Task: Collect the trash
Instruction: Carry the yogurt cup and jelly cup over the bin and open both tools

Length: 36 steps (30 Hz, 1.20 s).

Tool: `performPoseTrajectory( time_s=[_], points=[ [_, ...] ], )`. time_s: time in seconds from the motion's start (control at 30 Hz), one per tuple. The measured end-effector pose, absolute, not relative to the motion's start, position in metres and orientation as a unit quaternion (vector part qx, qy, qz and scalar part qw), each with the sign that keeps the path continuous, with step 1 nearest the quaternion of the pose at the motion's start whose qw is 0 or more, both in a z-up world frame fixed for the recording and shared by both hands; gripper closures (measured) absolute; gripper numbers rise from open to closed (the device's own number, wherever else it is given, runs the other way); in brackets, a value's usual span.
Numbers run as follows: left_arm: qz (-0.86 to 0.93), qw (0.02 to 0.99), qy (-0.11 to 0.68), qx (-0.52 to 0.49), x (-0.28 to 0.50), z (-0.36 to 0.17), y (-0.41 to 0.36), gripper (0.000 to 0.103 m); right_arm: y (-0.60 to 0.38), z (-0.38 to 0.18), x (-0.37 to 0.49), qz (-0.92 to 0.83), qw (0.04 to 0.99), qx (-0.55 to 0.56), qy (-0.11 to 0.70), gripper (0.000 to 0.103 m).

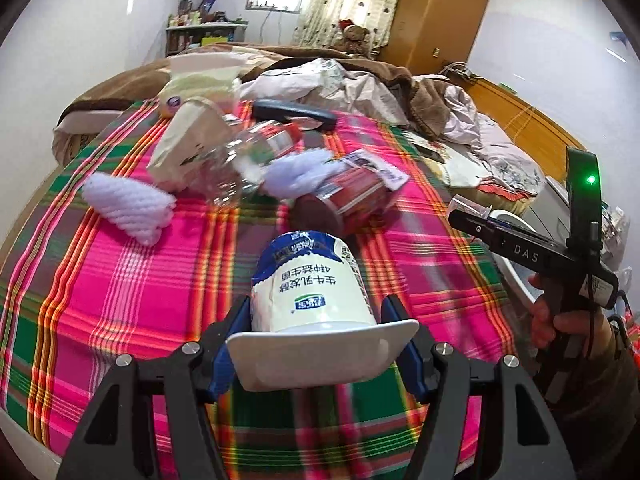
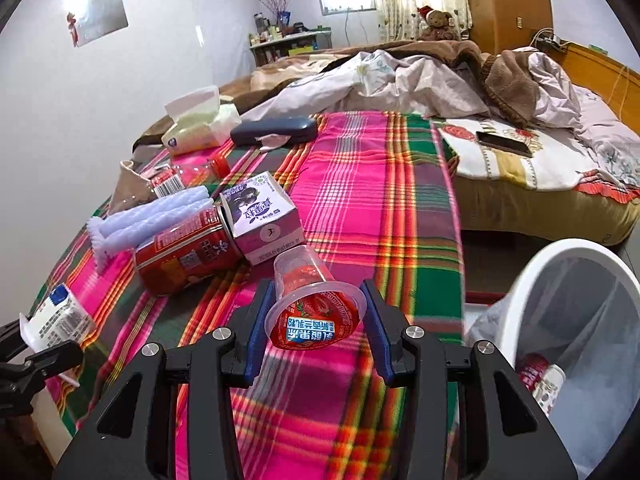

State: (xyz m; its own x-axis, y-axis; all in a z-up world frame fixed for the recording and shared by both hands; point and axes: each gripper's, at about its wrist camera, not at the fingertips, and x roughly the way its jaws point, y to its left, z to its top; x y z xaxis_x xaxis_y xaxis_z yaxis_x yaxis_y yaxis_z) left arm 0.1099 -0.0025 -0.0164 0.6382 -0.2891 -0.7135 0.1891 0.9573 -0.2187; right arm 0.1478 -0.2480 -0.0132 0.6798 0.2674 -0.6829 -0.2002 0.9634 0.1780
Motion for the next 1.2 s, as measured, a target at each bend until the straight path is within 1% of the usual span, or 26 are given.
performPoseTrajectory(
  time_s=[0.57, 0.87, 1.2],
  points=[
    [-0.212, 0.905, 0.369, -0.013, 0.114, 0.019, -0.083, 0.035, -0.31, 0.015, 0.102, 0.063, 0.94, 0.088, 0.324, 0.058],
    [-0.257, 0.901, 0.35, 0.017, 0.116, 0.035, -0.141, 0.035, -0.351, 0.013, 0.084, 0.004, 0.943, 0.105, 0.317, 0.058],
    [-0.309, 0.884, 0.347, 0.049, 0.122, 0.036, -0.212, 0.035, -0.39, 0.008, 0.074, -0.057, 0.939, 0.115, 0.318, 0.058]
  ],
)
